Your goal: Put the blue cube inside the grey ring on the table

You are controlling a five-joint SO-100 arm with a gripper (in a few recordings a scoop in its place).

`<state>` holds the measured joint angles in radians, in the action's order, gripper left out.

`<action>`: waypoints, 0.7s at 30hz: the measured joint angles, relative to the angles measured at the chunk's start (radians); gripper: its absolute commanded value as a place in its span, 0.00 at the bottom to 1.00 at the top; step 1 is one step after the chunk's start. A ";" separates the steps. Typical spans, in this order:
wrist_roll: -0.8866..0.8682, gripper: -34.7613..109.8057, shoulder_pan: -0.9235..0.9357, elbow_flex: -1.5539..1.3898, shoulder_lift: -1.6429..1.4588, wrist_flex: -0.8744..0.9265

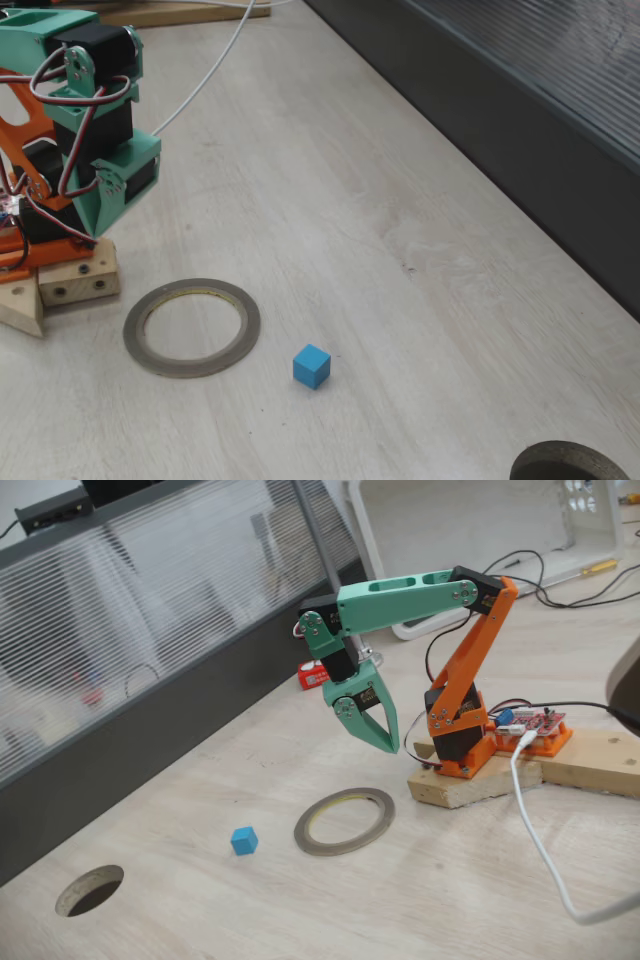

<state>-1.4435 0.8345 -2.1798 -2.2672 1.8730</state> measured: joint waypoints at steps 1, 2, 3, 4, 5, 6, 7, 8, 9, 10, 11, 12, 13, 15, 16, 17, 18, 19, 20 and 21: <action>0.000 0.24 0.000 0.000 0.000 0.000; 0.000 0.24 0.000 0.000 0.000 0.000; 0.000 0.24 0.000 0.000 0.000 0.000; 0.000 0.24 0.000 0.000 0.000 0.000; 0.000 0.24 0.000 0.000 0.000 0.000; 0.000 0.24 0.000 0.000 0.000 0.000; 0.000 0.24 0.000 0.000 0.000 0.000; 0.000 0.24 0.000 0.000 0.000 0.000; 0.000 0.24 0.000 0.000 0.000 0.000; 0.000 0.24 0.000 0.000 0.000 0.000; 0.000 0.24 0.000 0.000 0.000 0.000; 0.000 0.24 0.000 0.000 0.000 0.000; 0.000 0.24 0.000 0.000 0.000 0.000; 0.000 0.24 0.000 0.000 0.000 0.000; 0.000 0.24 0.000 0.000 0.000 0.000; 0.000 0.24 0.000 0.000 0.000 0.000; 0.000 0.24 0.000 0.000 0.000 0.000; 0.000 0.24 0.000 0.000 0.000 0.000; 0.000 0.24 0.000 0.000 0.000 0.000; 0.000 0.24 0.000 0.000 0.012 0.000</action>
<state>-1.4435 0.8345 -2.1798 -2.2550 1.8730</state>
